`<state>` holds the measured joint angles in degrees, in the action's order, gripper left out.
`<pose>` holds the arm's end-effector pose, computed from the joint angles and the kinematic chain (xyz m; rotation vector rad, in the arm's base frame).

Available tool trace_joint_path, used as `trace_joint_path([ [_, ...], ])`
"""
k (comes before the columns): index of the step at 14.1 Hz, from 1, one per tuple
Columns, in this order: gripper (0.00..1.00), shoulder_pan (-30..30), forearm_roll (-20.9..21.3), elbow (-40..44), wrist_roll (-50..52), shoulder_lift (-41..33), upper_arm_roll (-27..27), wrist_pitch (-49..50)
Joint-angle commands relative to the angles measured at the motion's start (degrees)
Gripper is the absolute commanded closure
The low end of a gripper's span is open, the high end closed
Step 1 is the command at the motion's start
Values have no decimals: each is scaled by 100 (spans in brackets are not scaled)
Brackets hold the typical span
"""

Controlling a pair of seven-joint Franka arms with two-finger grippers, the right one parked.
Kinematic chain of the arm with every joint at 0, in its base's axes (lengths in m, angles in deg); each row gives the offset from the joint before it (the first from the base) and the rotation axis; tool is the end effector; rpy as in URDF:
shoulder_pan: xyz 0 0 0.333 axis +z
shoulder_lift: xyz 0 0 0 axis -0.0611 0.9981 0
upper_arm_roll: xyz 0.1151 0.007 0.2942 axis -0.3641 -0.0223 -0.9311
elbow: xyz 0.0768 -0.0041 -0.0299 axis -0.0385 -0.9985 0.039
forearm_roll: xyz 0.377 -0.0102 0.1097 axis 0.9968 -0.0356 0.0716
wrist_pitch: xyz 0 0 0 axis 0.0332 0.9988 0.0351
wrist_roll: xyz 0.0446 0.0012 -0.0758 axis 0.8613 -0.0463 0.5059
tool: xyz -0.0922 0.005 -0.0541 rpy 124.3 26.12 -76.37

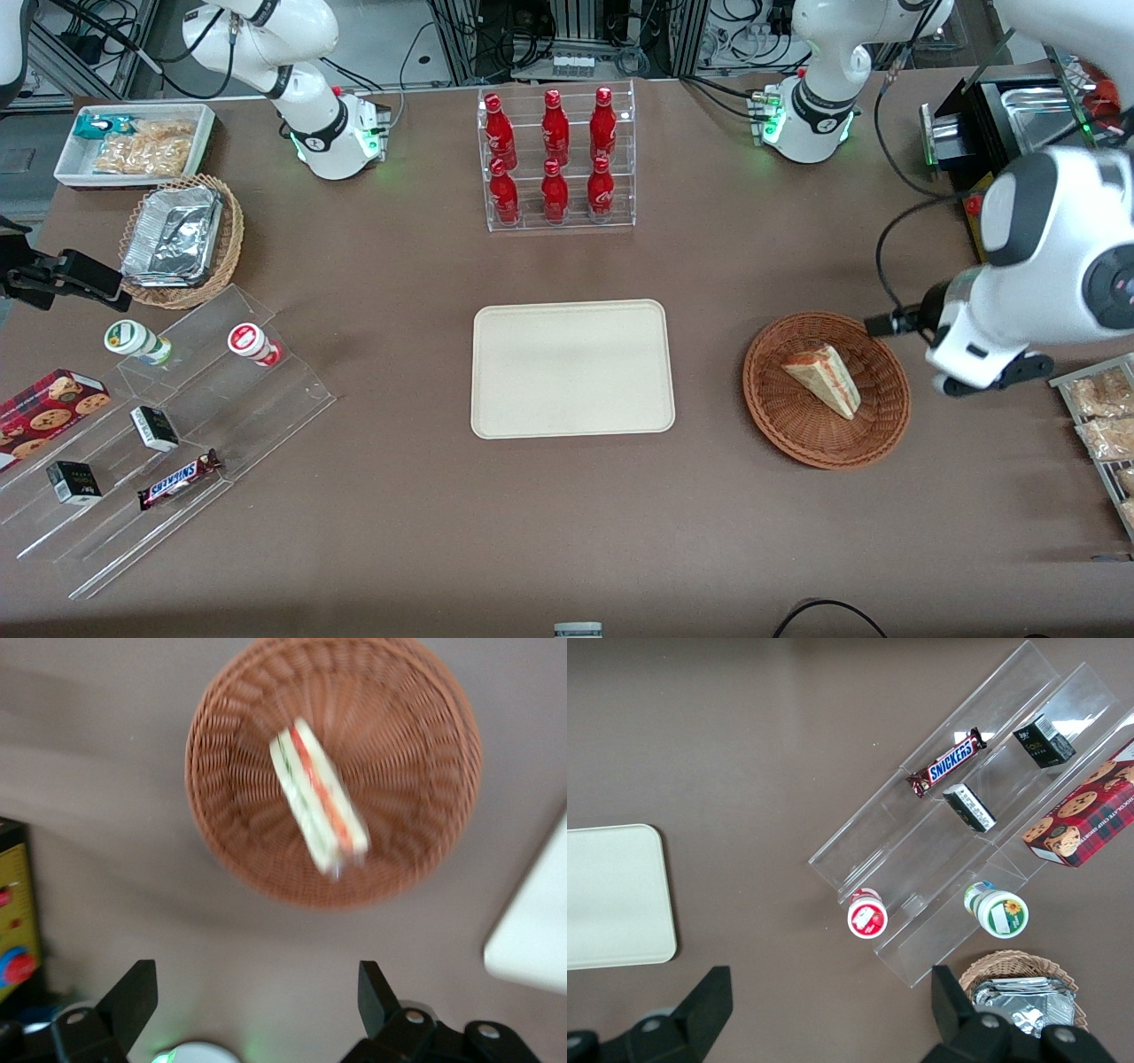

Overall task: Place sandwich from basket to tray
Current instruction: 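Move the left gripper down over the sandwich in the wicker basket, then lower the open left gripper around the wrapped sandwich and close it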

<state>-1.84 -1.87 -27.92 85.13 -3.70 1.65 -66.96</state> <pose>0.6139 -0.0537 0.4271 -3.0040 -0.4462 0.4338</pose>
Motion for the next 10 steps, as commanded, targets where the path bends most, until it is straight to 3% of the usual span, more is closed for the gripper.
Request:
trace_joint_path([
  [1, 0, -26, -106, -738, 1022, -82, 4, -918],
  [5, 0, -34, -115, -864, 2273, 357, 4, -1509],
  [10, 0, -43, -299, -899, 2397, 849, 13, -2142],
])
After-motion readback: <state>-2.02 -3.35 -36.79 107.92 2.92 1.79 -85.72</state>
